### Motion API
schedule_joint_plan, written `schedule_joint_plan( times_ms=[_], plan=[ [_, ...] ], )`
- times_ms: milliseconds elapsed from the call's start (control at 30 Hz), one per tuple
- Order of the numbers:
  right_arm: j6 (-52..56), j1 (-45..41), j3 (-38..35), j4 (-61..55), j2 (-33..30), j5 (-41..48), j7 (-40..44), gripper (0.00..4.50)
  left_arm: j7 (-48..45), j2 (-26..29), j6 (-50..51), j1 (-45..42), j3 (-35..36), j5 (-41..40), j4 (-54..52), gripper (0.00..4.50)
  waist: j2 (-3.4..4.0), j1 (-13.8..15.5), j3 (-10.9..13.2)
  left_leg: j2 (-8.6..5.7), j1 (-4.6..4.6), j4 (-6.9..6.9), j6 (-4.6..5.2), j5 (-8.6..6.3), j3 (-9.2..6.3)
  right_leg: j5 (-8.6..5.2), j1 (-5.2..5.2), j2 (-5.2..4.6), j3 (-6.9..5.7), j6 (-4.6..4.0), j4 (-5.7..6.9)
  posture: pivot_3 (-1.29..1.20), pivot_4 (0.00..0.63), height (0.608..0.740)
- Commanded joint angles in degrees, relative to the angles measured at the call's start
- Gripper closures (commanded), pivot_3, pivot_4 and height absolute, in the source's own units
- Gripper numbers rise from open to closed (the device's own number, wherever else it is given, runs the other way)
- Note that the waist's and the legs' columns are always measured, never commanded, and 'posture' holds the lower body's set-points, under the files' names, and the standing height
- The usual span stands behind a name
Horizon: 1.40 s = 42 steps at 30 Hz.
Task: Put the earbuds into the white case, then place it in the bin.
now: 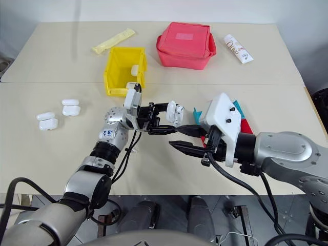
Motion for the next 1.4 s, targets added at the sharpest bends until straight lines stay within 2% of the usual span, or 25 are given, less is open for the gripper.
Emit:
schedule_joint_plan(
  times_ms=[33, 600, 1400],
  plan=[
    [-1.7, 0.6, -0.2, 0.2, -1.1, -1.0, 1.1, 2.71, -1.2, -0.3, -0.5, -1.0, 0.4, -0.2, -1.9, 1.72, 0.0, 0.0, 0.0, 0.0, 0.0, 0.0, 0.0, 0.0, 0.0, 0.0, 0.0, 0.0, 0.0, 0.0, 0.0, 0.0, 0.15, 0.74],
    [-3.3, 0.1, 2.3, 2.1, -1.0, -8.2, 6.5, 2.71, -1.7, -0.1, -0.3, -0.4, 0.2, -0.3, -2.9, 1.72, 0.0, 0.0, 0.0, 0.0, 0.0, 0.0, 0.0, 0.0, 0.0, 0.0, 0.0, 0.01, 0.0, 0.0, -0.01, 0.0, 0.15, 0.74],
    [-3.4, -1.1, 1.9, 3.5, -0.8, -11.3, 8.7, 2.71, -1.9, -0.2, -0.3, 0.0, -0.1, -0.2, -3.1, 1.72, 0.0, 0.0, 0.0, 0.0, 0.0, 0.0, 0.0, 0.0, 0.0, 0.0, 0.0, 0.0, 0.0, 0.0, -0.01, 0.0, 0.15, 0.74]
  ],
)
